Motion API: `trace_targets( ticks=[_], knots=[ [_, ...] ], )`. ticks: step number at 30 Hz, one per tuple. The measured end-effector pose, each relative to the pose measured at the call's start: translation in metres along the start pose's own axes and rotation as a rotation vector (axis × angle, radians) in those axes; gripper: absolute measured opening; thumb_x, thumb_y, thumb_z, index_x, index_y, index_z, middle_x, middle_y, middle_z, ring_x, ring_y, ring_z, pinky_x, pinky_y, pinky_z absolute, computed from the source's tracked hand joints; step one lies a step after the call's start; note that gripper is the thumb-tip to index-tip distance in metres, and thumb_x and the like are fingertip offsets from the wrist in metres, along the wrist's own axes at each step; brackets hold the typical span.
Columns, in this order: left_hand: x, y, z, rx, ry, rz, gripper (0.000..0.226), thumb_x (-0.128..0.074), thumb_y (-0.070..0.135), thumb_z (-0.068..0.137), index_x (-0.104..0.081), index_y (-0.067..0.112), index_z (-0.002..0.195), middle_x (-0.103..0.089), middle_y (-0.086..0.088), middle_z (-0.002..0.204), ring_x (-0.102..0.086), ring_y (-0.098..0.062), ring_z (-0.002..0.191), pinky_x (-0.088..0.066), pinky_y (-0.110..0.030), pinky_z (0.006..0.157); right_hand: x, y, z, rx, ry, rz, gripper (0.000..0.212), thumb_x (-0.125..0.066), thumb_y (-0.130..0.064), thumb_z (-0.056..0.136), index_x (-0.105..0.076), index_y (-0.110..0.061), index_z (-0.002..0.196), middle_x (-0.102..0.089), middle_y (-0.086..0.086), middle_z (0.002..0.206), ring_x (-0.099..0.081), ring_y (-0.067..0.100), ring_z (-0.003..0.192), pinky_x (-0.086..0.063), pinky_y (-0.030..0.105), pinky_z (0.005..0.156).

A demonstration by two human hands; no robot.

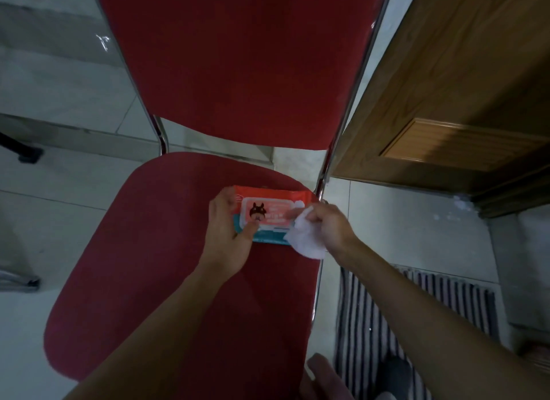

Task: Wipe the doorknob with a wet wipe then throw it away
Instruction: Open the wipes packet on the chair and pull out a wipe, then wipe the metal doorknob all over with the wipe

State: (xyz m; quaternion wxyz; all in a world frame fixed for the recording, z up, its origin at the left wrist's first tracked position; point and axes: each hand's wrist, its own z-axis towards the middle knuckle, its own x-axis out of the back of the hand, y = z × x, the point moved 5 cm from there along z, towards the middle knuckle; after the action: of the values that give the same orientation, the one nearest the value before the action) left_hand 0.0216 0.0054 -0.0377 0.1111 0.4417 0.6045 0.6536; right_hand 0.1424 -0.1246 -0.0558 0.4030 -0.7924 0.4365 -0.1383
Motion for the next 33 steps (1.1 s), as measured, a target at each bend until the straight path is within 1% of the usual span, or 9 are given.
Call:
trace_targets(
  ticks=[3,5,8,12,17,20,23,27,33],
  knots=[
    [-0.013,-0.002,-0.012,-0.222,-0.246,0.416,0.067,-0.048,0.027,0.084,-0.018,0.018,0.143,-0.024,-0.005,0.151,-0.019,-0.020,0.140,-0.018,-0.050,0.114,0.000,0.009,-0.002,0.023,0.007,-0.118,0.034,-0.031,0.006,0.086,-0.062,0.018,0.093,-0.069,0.018,0.089,-0.059,0.019,0.079,-0.045,0.022,0.066],
    [-0.025,-0.007,-0.025,-0.319,-0.423,0.727,0.069,-0.026,0.045,0.084,0.004,0.023,0.143,0.004,0.004,0.155,0.007,-0.014,0.143,0.000,-0.054,0.116,0.003,0.012,-0.002,0.024,0.021,-0.121,0.034,-0.033,0.005,0.085,-0.066,0.012,0.088,-0.072,0.009,0.079,-0.060,0.014,0.070,-0.045,0.023,0.064],
    [-0.035,-0.016,-0.033,-0.294,-0.529,0.861,0.079,-0.003,0.057,0.072,0.012,0.022,0.142,0.019,0.009,0.149,0.022,-0.010,0.138,0.016,-0.049,0.112,0.000,0.010,-0.004,0.039,-0.010,-0.157,0.035,-0.034,0.004,0.085,-0.065,0.010,0.098,-0.065,0.005,0.084,-0.057,0.011,0.073,-0.046,0.009,0.055],
    [-0.035,-0.008,-0.028,-0.217,-0.559,0.860,0.072,-0.028,0.052,0.085,0.003,0.024,0.144,0.008,0.008,0.156,0.017,-0.007,0.139,0.014,-0.050,0.110,0.007,0.006,-0.009,0.061,0.055,-0.160,0.031,-0.044,0.001,0.084,-0.061,-0.010,0.060,-0.062,-0.004,0.059,-0.051,0.014,0.065,-0.041,0.019,0.055],
    [-0.032,0.026,-0.014,0.035,-0.462,0.583,0.055,-0.059,0.025,0.081,-0.040,0.016,0.132,-0.037,-0.001,0.144,-0.027,-0.019,0.137,-0.011,-0.049,0.116,0.021,-0.016,-0.035,0.026,0.038,-0.093,0.018,-0.050,0.000,0.085,-0.062,-0.012,0.078,-0.064,0.006,0.080,-0.060,0.018,0.073,-0.046,0.029,0.065],
    [-0.038,0.063,-0.015,0.219,-0.408,0.128,0.058,-0.068,0.009,0.065,-0.053,0.013,0.120,-0.053,0.000,0.120,-0.050,-0.018,0.111,-0.039,-0.020,0.085,0.031,-0.042,-0.059,0.049,-0.016,-0.216,0.022,-0.050,0.008,0.080,-0.061,-0.006,0.093,-0.062,0.011,0.089,-0.059,0.020,0.078,-0.046,0.030,0.065],
    [-0.048,0.127,-0.016,0.227,-0.471,-0.268,0.057,-0.055,0.006,0.050,-0.054,0.011,0.107,-0.060,-0.006,0.100,-0.056,-0.015,0.094,-0.043,-0.020,0.072,0.046,-0.083,-0.092,0.075,-0.078,-0.335,0.027,-0.050,0.010,0.079,-0.062,-0.006,0.098,-0.062,0.018,0.095,-0.058,0.025,0.088,-0.046,0.035,0.072],
    [-0.048,0.222,-0.019,0.070,-0.595,-0.253,0.031,-0.066,-0.007,0.073,-0.060,-0.001,0.103,-0.060,-0.005,0.075,-0.058,0.003,0.057,-0.046,-0.012,0.055,0.075,-0.158,-0.145,0.176,-0.119,-0.406,0.026,-0.058,-0.001,0.083,-0.062,-0.003,0.109,-0.065,0.025,0.107,-0.061,0.029,0.094,-0.046,0.040,0.079],
    [-0.039,0.344,-0.025,-0.031,-0.500,-0.318,0.015,-0.068,-0.001,0.075,-0.066,0.010,0.085,-0.063,-0.007,0.074,-0.061,-0.005,0.061,-0.051,-0.014,0.055,0.126,-0.262,-0.224,0.381,-0.048,-0.351,0.007,-0.066,-0.008,0.081,-0.065,-0.015,0.079,-0.067,-0.002,0.067,-0.059,0.011,0.068,-0.047,0.021,0.063]
  ],
)
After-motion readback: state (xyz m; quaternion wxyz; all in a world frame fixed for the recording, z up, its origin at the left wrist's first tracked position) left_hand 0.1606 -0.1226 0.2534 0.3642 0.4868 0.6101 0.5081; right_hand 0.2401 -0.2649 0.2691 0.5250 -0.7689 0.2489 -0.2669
